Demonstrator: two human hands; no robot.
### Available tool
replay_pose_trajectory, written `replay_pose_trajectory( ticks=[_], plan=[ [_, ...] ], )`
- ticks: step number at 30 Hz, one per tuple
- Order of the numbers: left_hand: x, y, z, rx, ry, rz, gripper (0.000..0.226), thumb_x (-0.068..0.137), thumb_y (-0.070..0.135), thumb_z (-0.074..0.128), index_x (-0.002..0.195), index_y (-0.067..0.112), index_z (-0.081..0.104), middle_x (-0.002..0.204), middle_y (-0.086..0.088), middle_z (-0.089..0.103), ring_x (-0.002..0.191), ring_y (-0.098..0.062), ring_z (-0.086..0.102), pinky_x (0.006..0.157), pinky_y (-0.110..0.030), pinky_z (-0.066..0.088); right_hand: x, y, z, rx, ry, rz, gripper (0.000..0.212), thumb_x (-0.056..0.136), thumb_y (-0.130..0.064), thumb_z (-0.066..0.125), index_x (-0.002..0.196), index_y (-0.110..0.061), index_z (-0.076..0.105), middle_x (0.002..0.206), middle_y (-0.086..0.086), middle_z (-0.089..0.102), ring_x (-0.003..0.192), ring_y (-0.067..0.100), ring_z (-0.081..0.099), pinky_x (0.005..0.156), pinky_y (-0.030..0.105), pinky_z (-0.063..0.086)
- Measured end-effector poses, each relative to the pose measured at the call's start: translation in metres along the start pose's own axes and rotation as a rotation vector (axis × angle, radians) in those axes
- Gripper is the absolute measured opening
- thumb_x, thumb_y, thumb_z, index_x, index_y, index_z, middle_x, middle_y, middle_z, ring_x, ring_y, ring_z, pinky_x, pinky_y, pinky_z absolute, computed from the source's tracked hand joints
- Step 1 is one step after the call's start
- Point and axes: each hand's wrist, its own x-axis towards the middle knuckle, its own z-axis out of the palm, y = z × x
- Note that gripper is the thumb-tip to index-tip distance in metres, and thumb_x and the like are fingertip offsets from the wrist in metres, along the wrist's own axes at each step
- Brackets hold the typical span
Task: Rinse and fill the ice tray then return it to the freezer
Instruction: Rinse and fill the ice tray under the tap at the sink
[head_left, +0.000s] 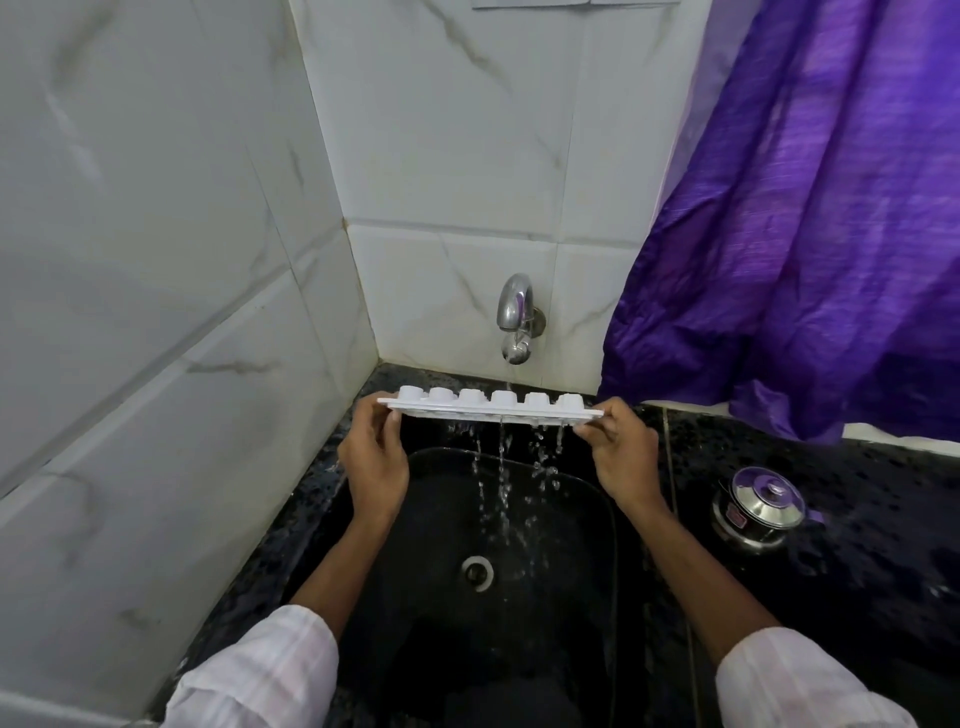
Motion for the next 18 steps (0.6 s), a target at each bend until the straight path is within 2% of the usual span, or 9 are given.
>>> replay_pose_trajectory(
  ticks=[3, 6, 8, 10, 12, 15, 18],
  plan=[
    [-0.002, -0.003, -0.001, 0.02, -0.026, 0.022, 0.016, 0.101, 0.008, 0.053, 0.113, 0.014, 0.061, 0.105, -0.002, 0.071, 0.101, -0.018, 0.069, 0.091, -0.042, 0.056, -0.006, -0.001, 0.001, 0.005, 0.022, -0.004, 0.014, 0.086, -0.007, 0.073, 0.083, -0.01, 0.06, 0.078, -0.01, 0.072, 0.074, 0.006, 0.069, 0.071, 0.021, 0.053],
    [-0.005, 0.002, -0.005, 0.028, -0.037, 0.076, 0.015, 0.101, 0.009, 0.053, 0.113, 0.013, 0.061, 0.103, 0.001, 0.07, 0.097, -0.014, 0.068, 0.086, -0.03, 0.055, -0.009, 0.001, 0.001, 0.031, 0.087, 0.029, 0.015, 0.086, -0.009, 0.073, 0.083, -0.008, 0.059, 0.078, -0.012, 0.072, 0.076, 0.001, 0.068, 0.075, 0.019, 0.051],
    [-0.006, 0.004, -0.009, 0.041, -0.079, 0.096, 0.016, 0.102, 0.011, 0.052, 0.114, 0.015, 0.061, 0.104, 0.004, 0.069, 0.096, -0.011, 0.066, 0.083, -0.02, 0.051, -0.009, 0.002, 0.002, -0.025, 0.017, 0.106, 0.016, 0.085, -0.012, 0.075, 0.081, -0.012, 0.059, 0.076, -0.014, 0.07, 0.075, 0.0, 0.067, 0.08, 0.022, 0.051],
    [-0.008, 0.001, -0.013, 0.028, -0.151, 0.085, 0.018, 0.104, 0.014, 0.05, 0.118, 0.018, 0.06, 0.11, 0.005, 0.067, 0.1, -0.007, 0.064, 0.084, -0.015, 0.049, -0.014, 0.009, 0.004, -0.109, -0.094, 0.189, 0.017, 0.084, -0.014, 0.076, 0.081, -0.012, 0.059, 0.076, -0.007, 0.071, 0.077, 0.007, 0.068, 0.078, 0.028, 0.052],
    [-0.013, -0.005, -0.017, 0.005, -0.241, 0.055, 0.019, 0.105, 0.021, 0.048, 0.121, 0.021, 0.058, 0.116, 0.006, 0.067, 0.105, -0.004, 0.064, 0.086, -0.017, 0.051, -0.023, 0.019, 0.008, -0.143, -0.146, 0.258, 0.019, 0.084, -0.015, 0.076, 0.079, -0.012, 0.058, 0.077, -0.001, 0.072, 0.078, 0.015, 0.069, 0.075, 0.034, 0.054],
    [-0.021, -0.025, -0.023, 0.024, -0.31, -0.013, 0.022, 0.106, 0.025, 0.047, 0.126, 0.024, 0.056, 0.117, 0.013, 0.067, 0.108, -0.001, 0.064, 0.087, -0.023, 0.053, -0.037, 0.034, 0.012, -0.13, -0.236, 0.314, 0.021, 0.084, -0.013, 0.076, 0.077, -0.011, 0.056, 0.077, 0.003, 0.073, 0.08, 0.018, 0.071, 0.078, 0.042, 0.058],
    [-0.023, -0.044, -0.027, 0.046, -0.312, -0.14, 0.022, 0.105, 0.027, 0.047, 0.125, 0.025, 0.056, 0.112, 0.007, 0.068, 0.105, -0.012, 0.066, 0.085, -0.038, 0.056, -0.037, 0.037, 0.009, -0.041, -0.469, 0.407, 0.008, 0.088, -0.001, 0.069, 0.087, -0.002, 0.061, 0.091, 0.01, 0.075, 0.089, 0.02, 0.073, 0.085, 0.04, 0.06]
  ],
)
